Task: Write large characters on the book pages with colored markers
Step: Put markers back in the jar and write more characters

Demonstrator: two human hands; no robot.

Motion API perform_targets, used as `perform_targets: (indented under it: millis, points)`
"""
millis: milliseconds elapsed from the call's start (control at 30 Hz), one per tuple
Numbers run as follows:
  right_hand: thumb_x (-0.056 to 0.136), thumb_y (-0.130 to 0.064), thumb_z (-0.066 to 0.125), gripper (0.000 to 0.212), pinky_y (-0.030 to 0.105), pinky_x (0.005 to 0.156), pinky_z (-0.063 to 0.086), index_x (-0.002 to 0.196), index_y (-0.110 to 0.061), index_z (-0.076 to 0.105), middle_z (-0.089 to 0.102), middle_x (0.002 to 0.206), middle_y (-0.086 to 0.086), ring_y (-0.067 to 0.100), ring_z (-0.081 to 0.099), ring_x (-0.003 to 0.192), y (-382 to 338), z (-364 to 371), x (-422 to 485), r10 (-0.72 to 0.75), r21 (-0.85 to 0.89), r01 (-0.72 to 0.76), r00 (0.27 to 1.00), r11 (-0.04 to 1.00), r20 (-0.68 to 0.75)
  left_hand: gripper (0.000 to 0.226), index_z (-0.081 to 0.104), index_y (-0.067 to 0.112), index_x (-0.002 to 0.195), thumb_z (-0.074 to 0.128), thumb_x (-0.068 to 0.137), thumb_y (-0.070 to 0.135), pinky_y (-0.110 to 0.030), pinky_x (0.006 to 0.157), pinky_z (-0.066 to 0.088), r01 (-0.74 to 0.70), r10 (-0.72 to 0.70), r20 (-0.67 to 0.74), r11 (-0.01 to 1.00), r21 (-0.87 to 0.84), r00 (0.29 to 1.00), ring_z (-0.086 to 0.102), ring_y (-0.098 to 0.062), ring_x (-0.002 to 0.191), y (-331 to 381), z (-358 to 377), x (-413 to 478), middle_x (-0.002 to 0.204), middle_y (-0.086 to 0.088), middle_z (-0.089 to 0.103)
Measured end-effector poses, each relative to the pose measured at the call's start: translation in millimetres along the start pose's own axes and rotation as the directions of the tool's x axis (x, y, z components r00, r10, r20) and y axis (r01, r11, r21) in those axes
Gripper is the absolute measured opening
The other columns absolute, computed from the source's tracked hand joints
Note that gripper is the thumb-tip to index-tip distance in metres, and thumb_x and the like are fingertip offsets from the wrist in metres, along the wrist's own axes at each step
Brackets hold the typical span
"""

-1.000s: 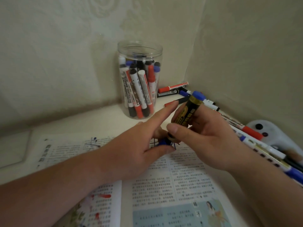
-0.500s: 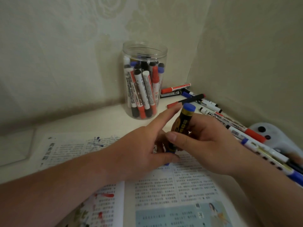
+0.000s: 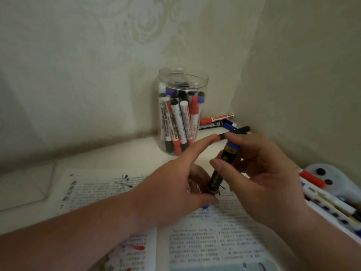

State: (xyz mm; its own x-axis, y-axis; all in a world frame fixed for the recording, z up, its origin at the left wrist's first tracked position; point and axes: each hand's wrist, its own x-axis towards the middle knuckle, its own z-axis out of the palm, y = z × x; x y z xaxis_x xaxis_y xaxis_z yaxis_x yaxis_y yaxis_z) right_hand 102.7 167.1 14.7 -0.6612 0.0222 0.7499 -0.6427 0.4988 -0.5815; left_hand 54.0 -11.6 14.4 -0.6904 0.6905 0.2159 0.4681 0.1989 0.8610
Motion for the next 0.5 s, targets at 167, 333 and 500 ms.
perform_targets:
  millis: [167, 333, 500]
  points:
    - [0.087, -0.023, 0.075, 0.043, 0.04, 0.061, 0.059, 0.119, -0.048, 0.063, 0.068, 0.091, -0.004, 0.026, 0.071, 0.075, 3.8, 1.4, -4.7, 0.051, 0.042, -0.049, 0.997, 0.998, -0.059, 0.108, 0.013, 0.082, 0.128, 0.083, 0.081, 0.015, -0.014, 0.071, 0.05, 0.018, -0.018, 0.024, 1.0, -0.017, 1.0, 0.071, -0.007, 0.081, 0.4, -1.2, 0.4, 0.09, 0.011, 0.075]
    - [0.088, -0.011, 0.069, 0.061, 0.048, 0.067, 0.058, 0.134, -0.048, 0.054, 0.069, 0.095, -0.003, 0.028, 0.072, 0.081, 1.7, -0.2, -7.2, 0.148, 0.01, -0.151, 0.978, 0.989, 0.145, 0.104, 0.014, 0.066, 0.144, 0.082, 0.083, 0.017, -0.031, 0.082, 0.055, -0.024, 0.024, 0.021, 1.0, 0.012, 1.0, 0.071, -0.011, 0.084, -4.5, -2.2, 0.6, 0.091, 0.008, 0.074]
    - [0.087, -0.02, 0.067, 0.057, 0.05, 0.069, 0.058, 0.134, -0.049, 0.052, 0.07, 0.1, 0.001, 0.03, 0.07, 0.086, -0.3, 0.9, -4.5, 0.206, 0.025, -0.212, 0.966, 0.977, 0.155, 0.098, 0.016, 0.067, 0.143, 0.079, 0.086, 0.018, -0.023, 0.079, 0.053, -0.075, 0.076, -0.01, 0.996, 0.053, 0.997, 0.069, -0.009, 0.086, -8.2, -4.0, 0.7, 0.094, 0.008, 0.073]
